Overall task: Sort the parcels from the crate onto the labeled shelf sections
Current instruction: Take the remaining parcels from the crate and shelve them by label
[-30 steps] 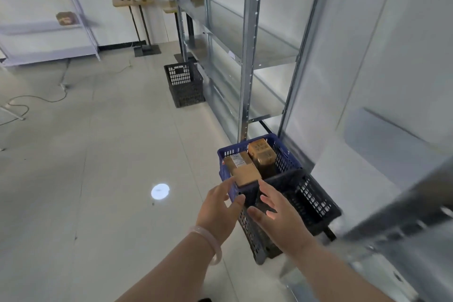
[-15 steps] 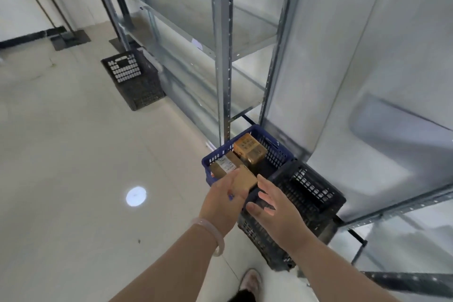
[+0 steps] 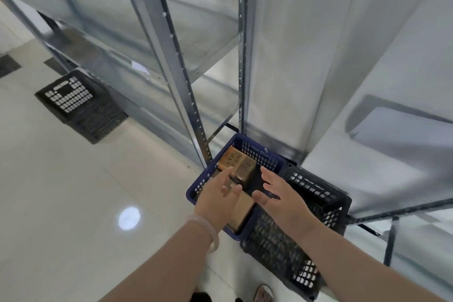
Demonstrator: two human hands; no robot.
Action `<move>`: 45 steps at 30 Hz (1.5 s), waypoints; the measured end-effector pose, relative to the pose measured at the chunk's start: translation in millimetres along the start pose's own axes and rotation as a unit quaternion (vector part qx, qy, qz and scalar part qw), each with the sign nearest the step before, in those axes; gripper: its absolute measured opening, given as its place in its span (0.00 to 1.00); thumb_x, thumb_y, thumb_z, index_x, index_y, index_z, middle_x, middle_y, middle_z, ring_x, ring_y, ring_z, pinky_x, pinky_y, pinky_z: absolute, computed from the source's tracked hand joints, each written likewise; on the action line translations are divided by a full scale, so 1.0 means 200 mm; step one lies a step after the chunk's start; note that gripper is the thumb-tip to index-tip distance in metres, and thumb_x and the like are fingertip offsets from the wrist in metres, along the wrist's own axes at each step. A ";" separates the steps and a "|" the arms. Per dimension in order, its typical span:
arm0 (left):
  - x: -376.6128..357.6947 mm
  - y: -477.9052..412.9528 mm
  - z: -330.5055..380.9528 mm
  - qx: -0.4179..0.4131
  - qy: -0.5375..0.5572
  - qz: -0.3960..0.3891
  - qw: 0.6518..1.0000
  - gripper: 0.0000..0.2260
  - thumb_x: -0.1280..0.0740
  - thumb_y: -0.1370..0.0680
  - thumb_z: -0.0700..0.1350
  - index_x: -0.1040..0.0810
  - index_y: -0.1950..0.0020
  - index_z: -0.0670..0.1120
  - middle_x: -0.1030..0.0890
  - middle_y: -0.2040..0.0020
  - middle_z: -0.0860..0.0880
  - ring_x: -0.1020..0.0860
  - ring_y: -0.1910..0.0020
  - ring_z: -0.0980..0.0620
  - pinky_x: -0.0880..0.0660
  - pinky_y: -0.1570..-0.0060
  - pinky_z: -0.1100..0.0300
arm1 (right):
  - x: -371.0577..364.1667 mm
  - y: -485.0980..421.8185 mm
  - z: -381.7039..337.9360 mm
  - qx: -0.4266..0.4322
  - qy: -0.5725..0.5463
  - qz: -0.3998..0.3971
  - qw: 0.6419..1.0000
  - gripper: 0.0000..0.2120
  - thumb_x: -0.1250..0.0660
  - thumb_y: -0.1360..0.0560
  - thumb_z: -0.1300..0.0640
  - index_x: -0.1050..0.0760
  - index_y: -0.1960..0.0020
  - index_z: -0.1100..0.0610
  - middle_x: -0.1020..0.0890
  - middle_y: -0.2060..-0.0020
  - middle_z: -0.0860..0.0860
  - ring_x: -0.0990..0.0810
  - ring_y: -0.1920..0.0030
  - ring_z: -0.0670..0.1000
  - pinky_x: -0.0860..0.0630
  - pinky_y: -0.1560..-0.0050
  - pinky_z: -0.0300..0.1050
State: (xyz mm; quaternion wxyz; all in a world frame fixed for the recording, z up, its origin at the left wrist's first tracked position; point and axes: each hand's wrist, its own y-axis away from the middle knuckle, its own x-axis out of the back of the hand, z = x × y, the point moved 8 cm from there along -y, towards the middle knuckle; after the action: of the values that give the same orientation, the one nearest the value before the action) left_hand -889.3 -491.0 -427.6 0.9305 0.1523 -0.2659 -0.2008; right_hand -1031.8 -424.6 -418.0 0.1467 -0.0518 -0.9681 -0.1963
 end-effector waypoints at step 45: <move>-0.97 -1.70 -1.94 0.121 -0.178 -0.261 0.941 0.28 0.38 0.28 0.59 0.32 0.27 0.56 0.23 0.36 0.54 0.24 0.38 0.51 0.28 0.34 0.49 | -0.97 -1.21 2.21 -0.498 -0.262 0.304 0.769 0.23 0.38 0.22 0.48 0.33 0.29 0.51 0.24 0.38 0.51 0.24 0.42 0.55 0.27 0.41 0.51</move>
State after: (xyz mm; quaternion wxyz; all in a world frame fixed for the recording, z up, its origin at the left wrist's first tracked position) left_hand -924.9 -631.2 -959.6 0.7575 0.2892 -0.4008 -0.4266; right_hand -1002.0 -480.6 -954.8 -0.1067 -0.4586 -0.6692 -0.5749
